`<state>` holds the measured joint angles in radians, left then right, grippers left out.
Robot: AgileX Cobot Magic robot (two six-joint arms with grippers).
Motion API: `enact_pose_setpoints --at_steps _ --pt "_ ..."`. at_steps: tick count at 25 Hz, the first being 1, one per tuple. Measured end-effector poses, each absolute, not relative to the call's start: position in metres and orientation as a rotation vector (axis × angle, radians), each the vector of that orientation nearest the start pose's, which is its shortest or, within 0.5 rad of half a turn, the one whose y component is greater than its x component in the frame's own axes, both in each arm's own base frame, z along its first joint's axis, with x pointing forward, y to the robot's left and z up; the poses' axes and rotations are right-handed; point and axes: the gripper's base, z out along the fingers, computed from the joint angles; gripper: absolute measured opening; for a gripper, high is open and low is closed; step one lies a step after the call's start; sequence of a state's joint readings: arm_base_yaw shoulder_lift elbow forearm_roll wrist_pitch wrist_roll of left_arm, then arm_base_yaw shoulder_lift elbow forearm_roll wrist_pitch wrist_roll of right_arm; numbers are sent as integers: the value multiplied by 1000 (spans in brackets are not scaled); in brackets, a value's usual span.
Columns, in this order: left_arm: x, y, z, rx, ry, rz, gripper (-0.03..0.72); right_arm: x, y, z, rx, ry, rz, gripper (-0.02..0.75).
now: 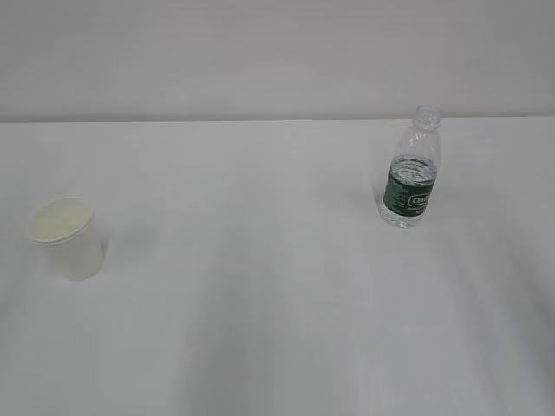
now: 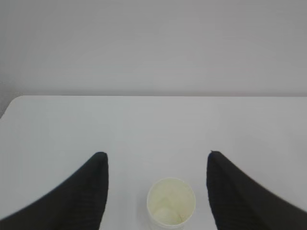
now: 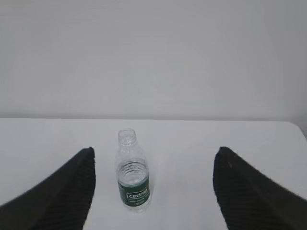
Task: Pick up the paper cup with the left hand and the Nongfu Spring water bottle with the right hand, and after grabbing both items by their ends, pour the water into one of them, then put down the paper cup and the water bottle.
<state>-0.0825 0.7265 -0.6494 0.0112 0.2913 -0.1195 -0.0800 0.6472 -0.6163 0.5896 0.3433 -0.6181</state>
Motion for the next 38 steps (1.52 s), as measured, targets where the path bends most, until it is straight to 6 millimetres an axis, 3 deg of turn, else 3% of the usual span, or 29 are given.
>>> enact_pose_setpoints --at_steps 4,11,20,29,38 --pt "154 -13 338 -25 1807 -134 461 140 6 338 -148 1794 51 573" --pt "158 -13 303 -23 1782 -137 461 155 4 332 -140 1823 50 573" --pt "154 -13 276 -24 1748 -142 461 169 3 320 -66 1836 96 573" --pt "155 -15 275 -19 1730 -160 461 178 9 308 -105 1826 137 573" --pt "185 -40 253 61 1778 -254 461 207 31 286 -246 1869 251 573"
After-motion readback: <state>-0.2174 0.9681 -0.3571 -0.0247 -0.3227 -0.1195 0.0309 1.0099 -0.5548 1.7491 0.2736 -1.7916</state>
